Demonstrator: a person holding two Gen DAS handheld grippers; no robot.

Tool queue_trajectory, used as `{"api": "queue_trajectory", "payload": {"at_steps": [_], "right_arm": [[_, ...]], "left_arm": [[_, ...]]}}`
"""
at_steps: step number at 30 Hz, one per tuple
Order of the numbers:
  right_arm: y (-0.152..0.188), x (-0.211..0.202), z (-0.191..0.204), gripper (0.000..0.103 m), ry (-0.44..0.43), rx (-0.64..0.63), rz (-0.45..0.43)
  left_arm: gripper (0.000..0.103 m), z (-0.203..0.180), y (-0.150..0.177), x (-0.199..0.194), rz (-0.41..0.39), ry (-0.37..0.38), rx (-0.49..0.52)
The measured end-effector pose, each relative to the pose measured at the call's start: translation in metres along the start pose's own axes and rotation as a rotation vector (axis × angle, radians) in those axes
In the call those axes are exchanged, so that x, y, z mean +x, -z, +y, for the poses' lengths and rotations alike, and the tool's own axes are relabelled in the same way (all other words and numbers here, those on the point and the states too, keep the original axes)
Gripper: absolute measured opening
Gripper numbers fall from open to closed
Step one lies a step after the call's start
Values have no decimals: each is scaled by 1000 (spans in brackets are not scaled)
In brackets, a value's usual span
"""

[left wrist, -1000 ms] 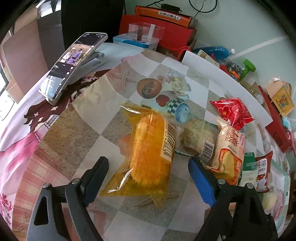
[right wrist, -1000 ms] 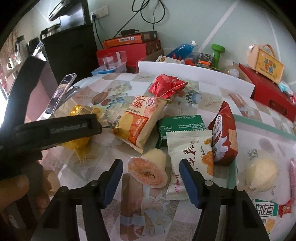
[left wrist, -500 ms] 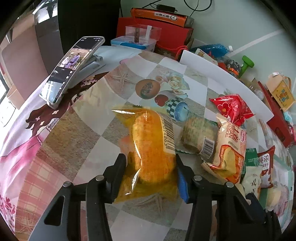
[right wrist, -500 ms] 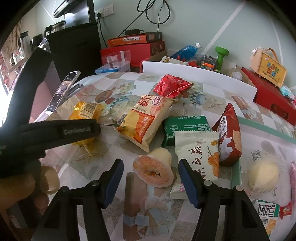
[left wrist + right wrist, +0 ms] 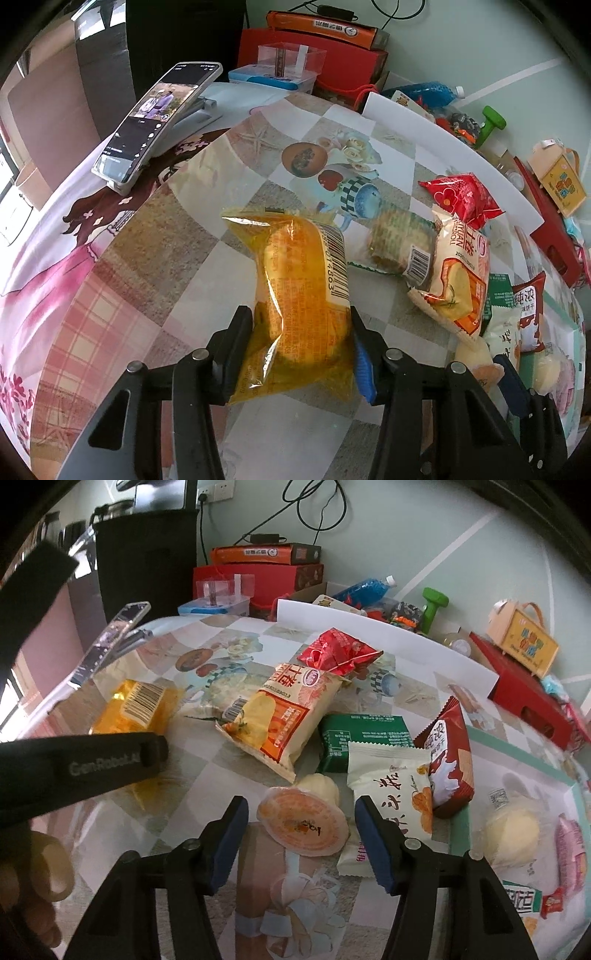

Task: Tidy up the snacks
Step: 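Close left gripper on yellow bread bag while right gripper closes on round orange cake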

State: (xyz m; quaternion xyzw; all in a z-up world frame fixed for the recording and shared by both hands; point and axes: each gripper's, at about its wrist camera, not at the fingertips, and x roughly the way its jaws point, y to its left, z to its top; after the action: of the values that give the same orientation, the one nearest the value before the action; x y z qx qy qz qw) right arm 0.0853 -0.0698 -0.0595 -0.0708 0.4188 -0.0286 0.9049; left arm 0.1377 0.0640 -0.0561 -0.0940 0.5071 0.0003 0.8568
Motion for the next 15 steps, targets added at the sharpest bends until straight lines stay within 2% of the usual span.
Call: {"api": "queue_trajectory", "payload": {"at_steps": [3, 4, 10, 15], "right_arm": [[0, 0, -1, 55, 16, -1, -2], [0, 0, -2, 49, 15, 0, -2], [1, -4, -9, 48, 0, 39, -3], [0, -9, -16, 47, -48, 76, -4]], "left_arm": [[51, -1, 1, -1, 0, -3, 2], [51, -1, 1, -1, 1, -4, 3], [51, -1, 1, -1, 1, -2, 0], [51, -2, 1, -3, -1, 0, 5]]}}
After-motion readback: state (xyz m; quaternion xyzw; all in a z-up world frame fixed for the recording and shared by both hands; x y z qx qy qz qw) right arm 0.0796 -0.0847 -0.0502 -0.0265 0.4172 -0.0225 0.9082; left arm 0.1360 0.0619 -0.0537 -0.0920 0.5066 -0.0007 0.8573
